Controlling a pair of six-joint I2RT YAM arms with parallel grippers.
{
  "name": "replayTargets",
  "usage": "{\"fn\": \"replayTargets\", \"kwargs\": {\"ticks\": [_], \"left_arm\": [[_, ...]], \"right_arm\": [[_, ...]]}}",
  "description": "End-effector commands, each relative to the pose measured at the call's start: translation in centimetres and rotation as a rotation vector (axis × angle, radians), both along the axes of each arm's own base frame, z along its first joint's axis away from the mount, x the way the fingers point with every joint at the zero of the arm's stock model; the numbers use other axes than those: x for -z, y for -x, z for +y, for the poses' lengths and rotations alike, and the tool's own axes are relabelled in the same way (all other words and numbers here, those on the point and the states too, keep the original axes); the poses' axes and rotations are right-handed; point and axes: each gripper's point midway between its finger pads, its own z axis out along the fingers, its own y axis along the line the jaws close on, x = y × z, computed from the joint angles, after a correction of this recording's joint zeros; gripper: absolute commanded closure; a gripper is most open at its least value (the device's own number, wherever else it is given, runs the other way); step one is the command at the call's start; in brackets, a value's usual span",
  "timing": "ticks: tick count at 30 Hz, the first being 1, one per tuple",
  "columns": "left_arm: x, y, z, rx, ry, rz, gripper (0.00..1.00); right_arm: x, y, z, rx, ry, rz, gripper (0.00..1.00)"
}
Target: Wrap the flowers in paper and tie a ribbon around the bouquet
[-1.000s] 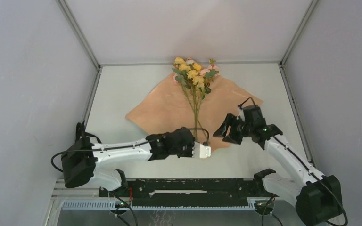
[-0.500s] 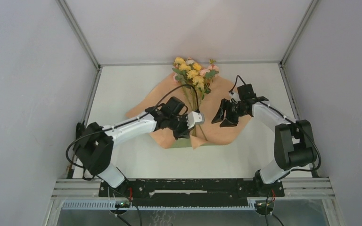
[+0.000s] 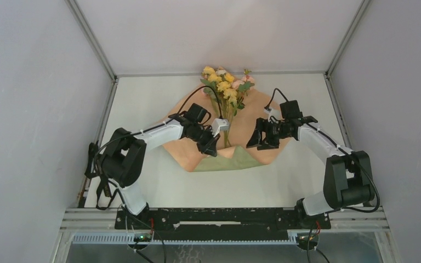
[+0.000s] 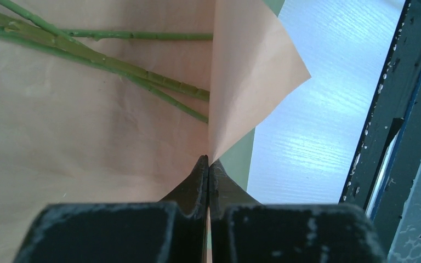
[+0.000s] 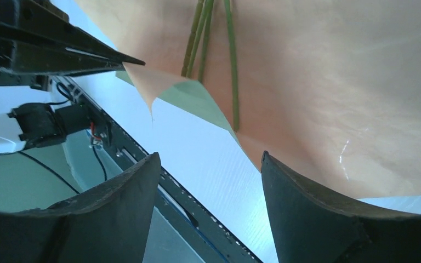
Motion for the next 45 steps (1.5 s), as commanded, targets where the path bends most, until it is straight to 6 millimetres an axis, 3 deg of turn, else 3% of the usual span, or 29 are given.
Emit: {"fn": "replayTargets", "kwargs": {"ticks": [1,12,14,16,17,20,22,26,30,34,36,39,42,45], "left_arm": [[-1.9,-0.8,-1.5,0.012,0.073,0.015,1.0],[-1.0,-1.6,-1.1,-0.013,0.059,0.035,1.0],[-1.0,-1.7,-1.2,-0.017,0.057,0.038,1.0],[-0.8,-1.9,-1.2,-0.027,0.052,0.043,0.99],[-0.8,-2.1,-1.1,-0.039,0.046,0.044,0.95],[-1.2,-3.2,-0.5,-0.09,0.019,0.023,0.62],[-2.5,-4.2,0.3,-0.129,0.009,-0.002,0.52],[-6.3,-5.2,2.2,-0.206,-0.05,-0.103,0.42],[-8.6,-2.3,2.0,-0.151,-0.08,-0.11,0.43],[-8.6,2.1,-0.1,-0.019,-0.09,-0.032,0.51],[-8.0,3.7,-1.9,0.021,-0.051,0.02,0.53],[-5.2,2.4,-3.9,-0.061,-0.028,0.056,0.56],[-0.5,-1.0,-3.0,-0.173,-0.159,-0.019,0.62],[2.1,-1.8,-1.8,-0.222,-0.244,-0.008,0.64]], "right_arm": [[1.2,0.0,-0.4,-0.024,0.106,-0.074,0.23],[6.6,0.0,0.8,-0.074,0.216,0.007,0.25],[6.8,0.0,1.1,-0.074,0.187,0.023,0.35],[6.8,0.0,1.4,-0.081,0.162,0.033,0.62],[6.7,0.0,1.5,-0.081,0.153,0.035,0.73],[6.5,-0.3,1.6,-0.064,0.128,0.042,0.98],[6.5,-0.6,1.8,-0.042,0.107,0.055,1.0],[6.8,-1.1,2.0,-0.011,0.089,0.075,1.0],[7.5,-1.4,1.4,0.038,0.11,0.112,1.0],[8.2,-1.7,0.4,0.114,0.135,0.153,1.0],[8.3,-1.9,0.1,0.157,0.123,0.162,1.0],[8.2,-2.1,0.3,0.188,0.087,0.161,1.0],[8.0,-2.0,0.8,0.174,0.074,0.158,1.0],[8.1,-2.0,0.3,0.188,0.094,0.154,0.98]]}}
